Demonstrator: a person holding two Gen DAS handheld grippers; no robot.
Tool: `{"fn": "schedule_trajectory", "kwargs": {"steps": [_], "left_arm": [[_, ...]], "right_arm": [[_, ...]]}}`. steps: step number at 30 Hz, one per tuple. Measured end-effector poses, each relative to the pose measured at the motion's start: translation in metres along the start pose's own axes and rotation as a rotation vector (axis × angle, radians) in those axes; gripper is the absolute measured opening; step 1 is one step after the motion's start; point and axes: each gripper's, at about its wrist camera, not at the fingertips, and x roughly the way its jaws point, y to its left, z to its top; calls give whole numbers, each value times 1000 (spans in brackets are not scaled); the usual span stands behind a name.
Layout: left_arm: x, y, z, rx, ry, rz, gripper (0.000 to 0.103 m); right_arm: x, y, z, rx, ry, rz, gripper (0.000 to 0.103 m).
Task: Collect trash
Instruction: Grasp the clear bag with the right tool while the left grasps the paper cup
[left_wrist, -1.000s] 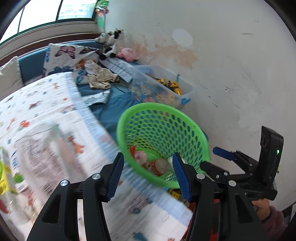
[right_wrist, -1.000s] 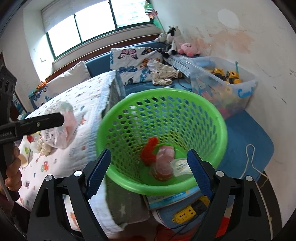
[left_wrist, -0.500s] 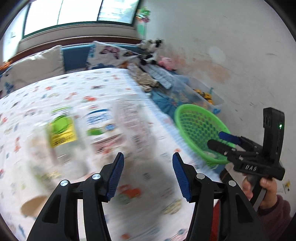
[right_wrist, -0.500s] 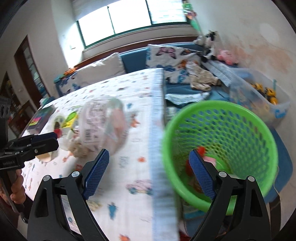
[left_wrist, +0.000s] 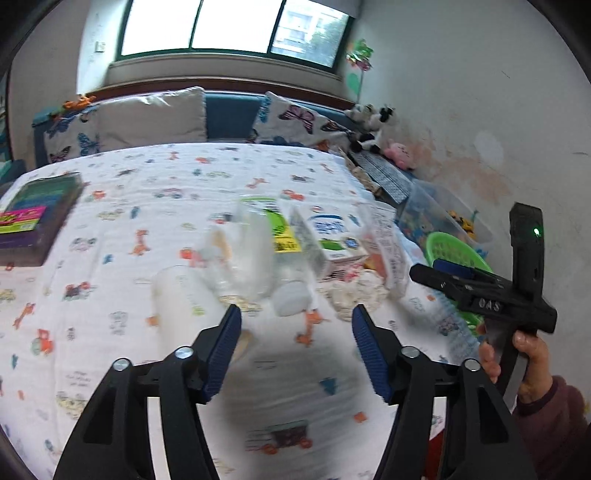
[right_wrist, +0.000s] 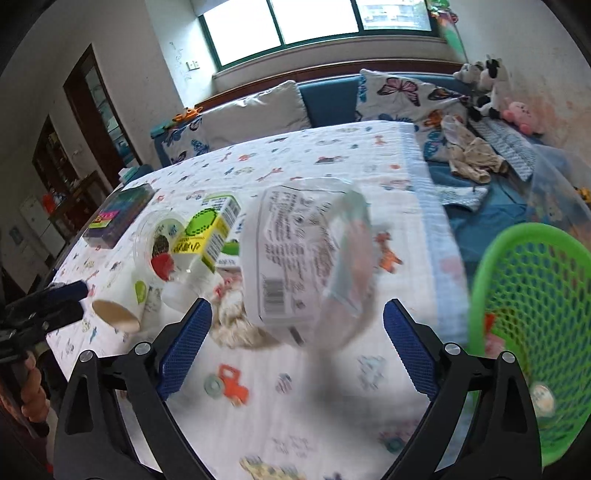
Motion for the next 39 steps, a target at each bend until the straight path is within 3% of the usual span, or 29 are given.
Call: {"fn": "schedule_trajectory", "kwargs": {"steps": [11,13,18,22,30,35,39], "left_arm": [[-3,43,-11,-96,16,92,71],[1,49,-11,-121,26,102,79],[18,69,-3,-226,67,89,81],[30,82,2,-296,95,74,81],[59,87,11,-300,177,61,81],[68,85,11,-276,203,51,68],[67,85,9,-274,200,43,66]], "right_arm": [[49,-12,18,47,58,-38,94],[52,-16,16,66,65,-32,94],[50,-18,13,62,70,-19,83],[41,-20,10,74,55,-18,76],[12,-28,8,94,9,-19,66],[0,-32,5,101,-6,-26,64],[-12,-36,3,113,-25,-31,64]]}}
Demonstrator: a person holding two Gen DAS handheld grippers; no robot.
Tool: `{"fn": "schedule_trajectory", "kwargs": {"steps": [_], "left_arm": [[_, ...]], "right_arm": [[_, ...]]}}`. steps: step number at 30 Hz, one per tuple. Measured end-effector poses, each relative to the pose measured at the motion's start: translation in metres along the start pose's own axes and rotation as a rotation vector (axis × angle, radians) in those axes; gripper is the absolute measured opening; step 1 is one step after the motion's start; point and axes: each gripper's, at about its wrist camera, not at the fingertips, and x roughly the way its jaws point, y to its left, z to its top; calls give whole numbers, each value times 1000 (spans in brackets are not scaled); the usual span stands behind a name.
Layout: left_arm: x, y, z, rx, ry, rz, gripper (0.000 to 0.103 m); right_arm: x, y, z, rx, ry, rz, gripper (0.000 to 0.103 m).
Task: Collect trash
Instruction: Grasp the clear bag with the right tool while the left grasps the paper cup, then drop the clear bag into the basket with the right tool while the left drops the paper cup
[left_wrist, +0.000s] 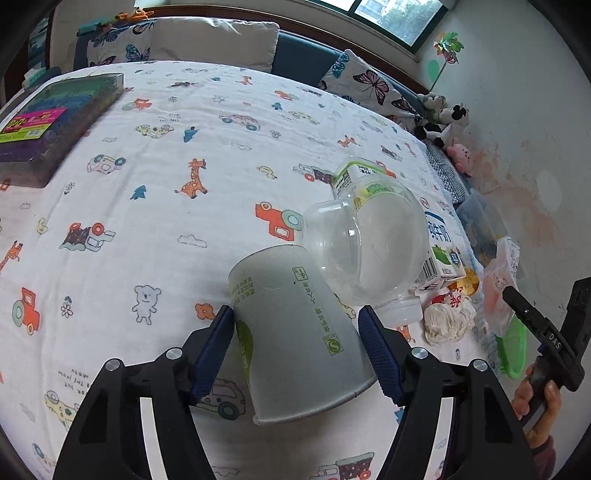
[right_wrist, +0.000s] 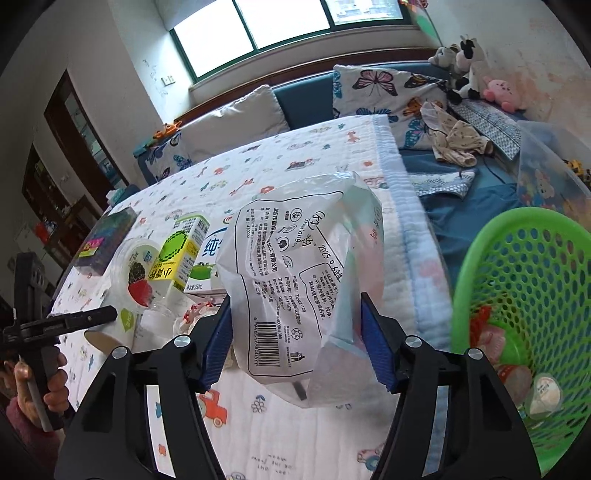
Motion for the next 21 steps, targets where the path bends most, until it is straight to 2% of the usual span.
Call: {"fn": "schedule_trajectory", "kwargs": {"steps": [11,21], "left_arm": [[-32,-2,-23,18,-32,-86,55],[-55,-14,-40,58,-46,-168,53]], "right_arm": [[-34,-21,-3,21,-47,-52,64],[-47,-70,-16,91,-44,-163,64]]}}
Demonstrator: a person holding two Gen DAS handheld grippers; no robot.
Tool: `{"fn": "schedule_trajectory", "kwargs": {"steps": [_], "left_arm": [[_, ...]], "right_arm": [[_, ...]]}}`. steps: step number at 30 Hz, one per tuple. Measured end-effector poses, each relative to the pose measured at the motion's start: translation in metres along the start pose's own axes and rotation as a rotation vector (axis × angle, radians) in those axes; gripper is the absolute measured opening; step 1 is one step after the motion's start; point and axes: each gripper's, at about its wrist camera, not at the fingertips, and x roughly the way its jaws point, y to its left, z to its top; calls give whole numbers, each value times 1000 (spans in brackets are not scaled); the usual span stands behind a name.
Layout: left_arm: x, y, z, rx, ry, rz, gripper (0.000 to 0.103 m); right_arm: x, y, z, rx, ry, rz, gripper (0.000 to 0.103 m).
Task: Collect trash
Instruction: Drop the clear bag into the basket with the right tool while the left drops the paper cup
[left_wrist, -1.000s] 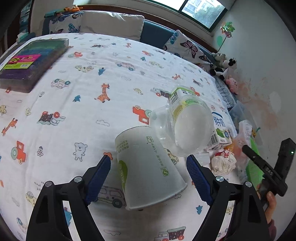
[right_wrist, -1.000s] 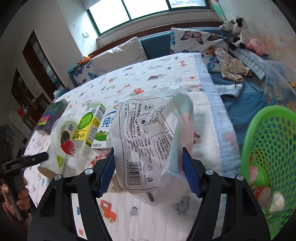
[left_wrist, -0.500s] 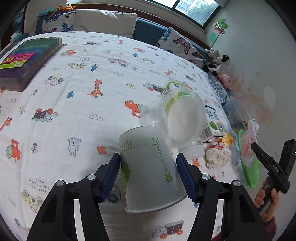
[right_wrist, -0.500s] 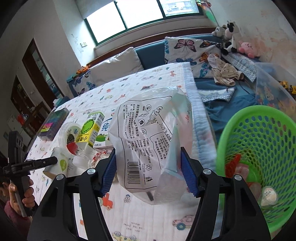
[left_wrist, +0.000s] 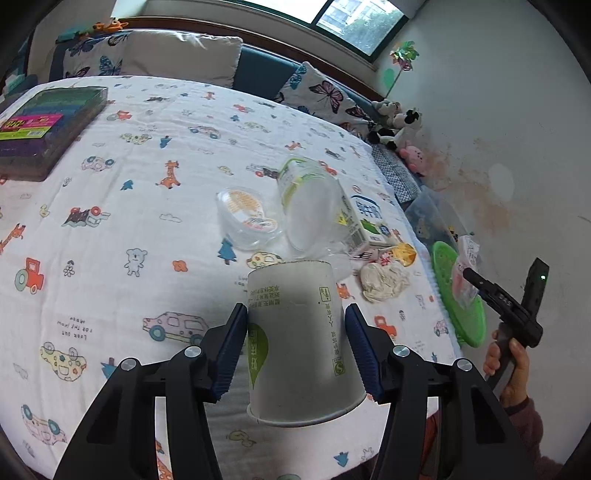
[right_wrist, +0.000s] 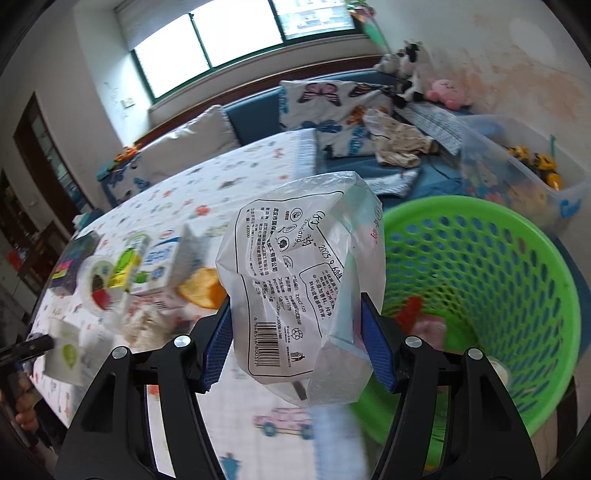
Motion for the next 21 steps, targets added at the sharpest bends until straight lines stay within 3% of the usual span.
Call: {"fn": "schedule_trajectory", "kwargs": {"steps": [5,12,21], "left_arm": [[8,-10,0,17,18,-12,53],[18,-45,7,79,29,-91,52],[39,-125,35,203,32,-206,52]], "right_arm": [[-5,-20,-3,36,-11,-36,64],[-9,-50,-4,78,-7,-94,65],[-15,-88,-3,112,-16,-179,84]]}}
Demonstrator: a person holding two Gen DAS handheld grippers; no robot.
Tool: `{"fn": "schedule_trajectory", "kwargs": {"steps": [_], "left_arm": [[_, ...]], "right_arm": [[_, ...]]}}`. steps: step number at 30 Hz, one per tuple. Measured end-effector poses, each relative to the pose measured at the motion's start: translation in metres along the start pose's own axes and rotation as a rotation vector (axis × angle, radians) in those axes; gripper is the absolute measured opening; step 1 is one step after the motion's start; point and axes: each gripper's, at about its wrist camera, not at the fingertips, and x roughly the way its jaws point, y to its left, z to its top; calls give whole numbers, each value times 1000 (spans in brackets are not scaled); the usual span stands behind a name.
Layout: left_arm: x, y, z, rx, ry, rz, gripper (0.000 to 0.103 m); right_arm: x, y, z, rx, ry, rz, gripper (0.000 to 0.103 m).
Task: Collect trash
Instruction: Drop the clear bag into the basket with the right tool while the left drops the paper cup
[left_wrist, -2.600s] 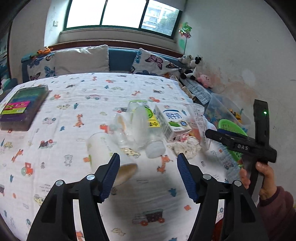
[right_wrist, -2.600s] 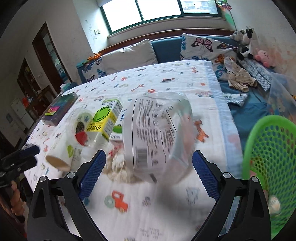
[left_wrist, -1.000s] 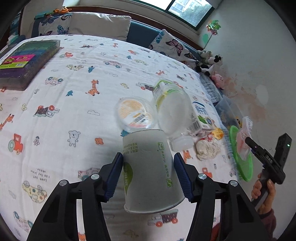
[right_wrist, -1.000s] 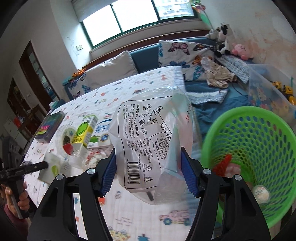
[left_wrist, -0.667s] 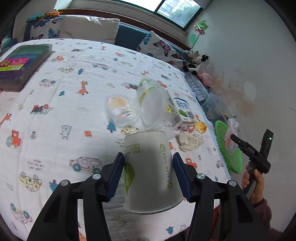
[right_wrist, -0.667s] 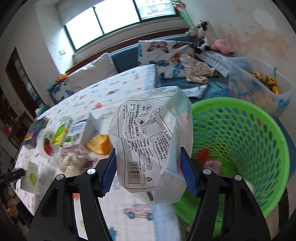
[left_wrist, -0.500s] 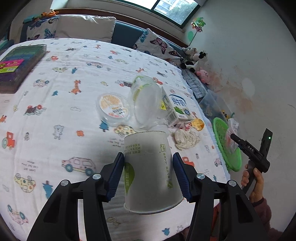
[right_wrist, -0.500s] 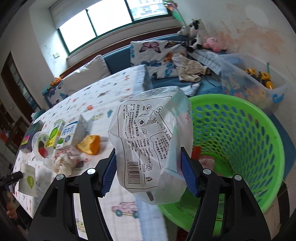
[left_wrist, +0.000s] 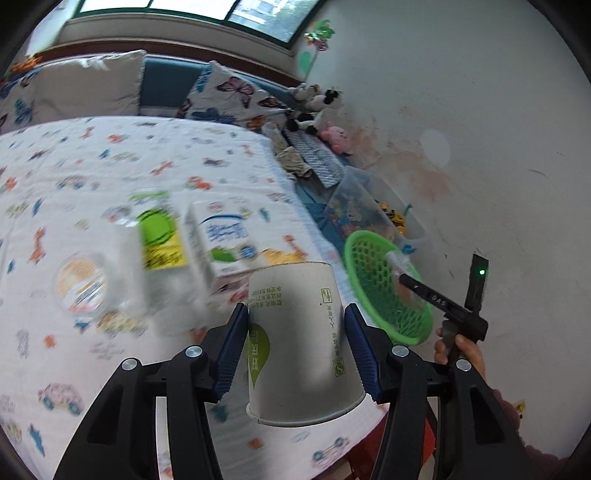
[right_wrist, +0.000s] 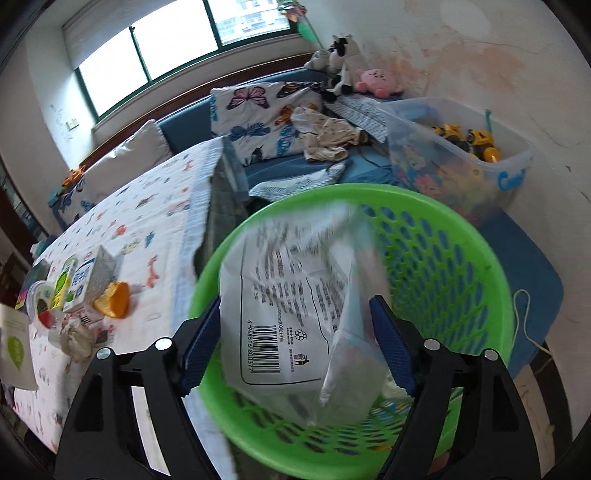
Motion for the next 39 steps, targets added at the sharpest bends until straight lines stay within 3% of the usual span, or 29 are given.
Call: {"fn": "schedule_trajectory", "kwargs": {"steps": [13,17,26,29,35,39], "left_arm": [[104,-102,46,149,82,-131,52],[137,-133,48,204,97,-140,52],[196,-161,44,202,168,-147,53],[199,-161,42,194,170,-155,61],[179,-148,34,205,144,-120,61],[156,-131,28,225,105,-56,61]], "right_arm": [[-40,-37,-11,26,-74,-27,86],[-51,-45,-20,37,-88,-29,87],[-63,-59,-32,74,-96,-21,87],[-63,-60,-34,74,-94,-18,87],[-62,-52,-36,63,-90,1,87],[-61,-39,-37,43,-84,25,87]]}}
